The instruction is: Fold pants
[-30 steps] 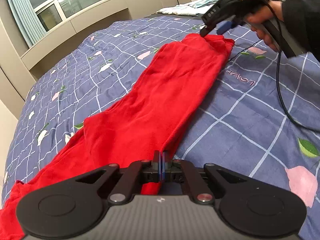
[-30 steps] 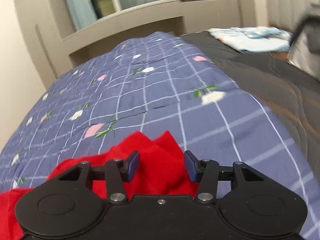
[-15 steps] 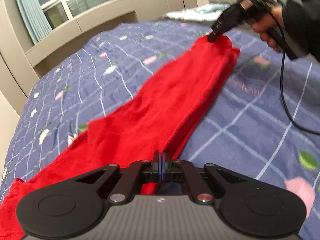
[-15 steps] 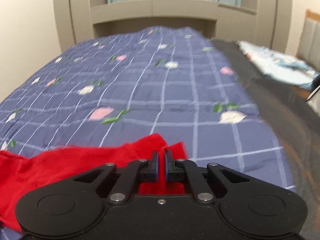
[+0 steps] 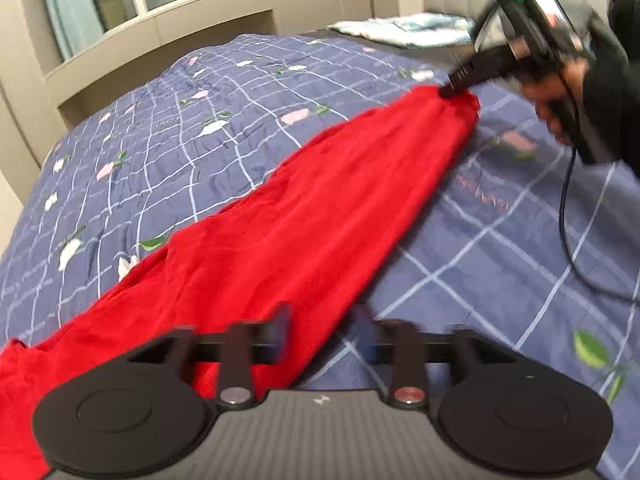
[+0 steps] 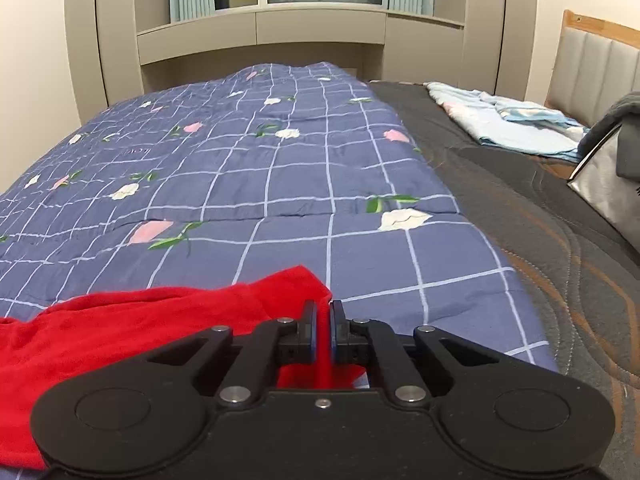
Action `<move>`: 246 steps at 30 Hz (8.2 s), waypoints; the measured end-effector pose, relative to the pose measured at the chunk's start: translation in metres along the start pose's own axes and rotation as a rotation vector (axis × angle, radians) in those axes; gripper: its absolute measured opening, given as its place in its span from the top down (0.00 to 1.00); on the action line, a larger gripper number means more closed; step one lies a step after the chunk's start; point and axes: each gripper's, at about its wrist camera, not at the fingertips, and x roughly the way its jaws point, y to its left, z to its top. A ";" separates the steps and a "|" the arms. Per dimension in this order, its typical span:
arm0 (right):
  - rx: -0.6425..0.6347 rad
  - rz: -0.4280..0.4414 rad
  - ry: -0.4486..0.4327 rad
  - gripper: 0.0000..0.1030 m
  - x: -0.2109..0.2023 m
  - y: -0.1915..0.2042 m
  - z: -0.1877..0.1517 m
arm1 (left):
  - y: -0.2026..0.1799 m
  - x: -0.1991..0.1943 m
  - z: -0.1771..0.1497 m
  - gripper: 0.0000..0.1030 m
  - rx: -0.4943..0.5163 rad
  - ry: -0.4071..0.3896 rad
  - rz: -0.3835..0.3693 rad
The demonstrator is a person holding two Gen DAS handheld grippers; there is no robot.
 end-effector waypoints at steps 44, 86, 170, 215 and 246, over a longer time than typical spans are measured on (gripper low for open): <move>-0.700 0.626 0.067 0.16 -0.002 0.462 0.004 | 0.353 -0.119 -0.190 0.01 -0.833 0.013 0.642; -0.683 0.453 -0.092 0.01 0.005 0.504 -0.023 | 0.394 -0.057 -0.165 0.01 -0.762 0.110 0.665; 0.089 0.341 -0.259 0.86 -0.127 0.099 0.013 | 0.186 -0.039 -0.009 0.01 -0.969 -0.148 -0.326; -0.024 0.030 -0.154 0.03 -0.107 0.158 -0.079 | 0.162 0.014 -0.048 0.41 -0.921 0.086 -0.254; -0.064 0.061 -0.121 0.01 -0.105 0.169 -0.077 | 0.160 -0.032 -0.037 0.93 -0.770 -0.019 -0.180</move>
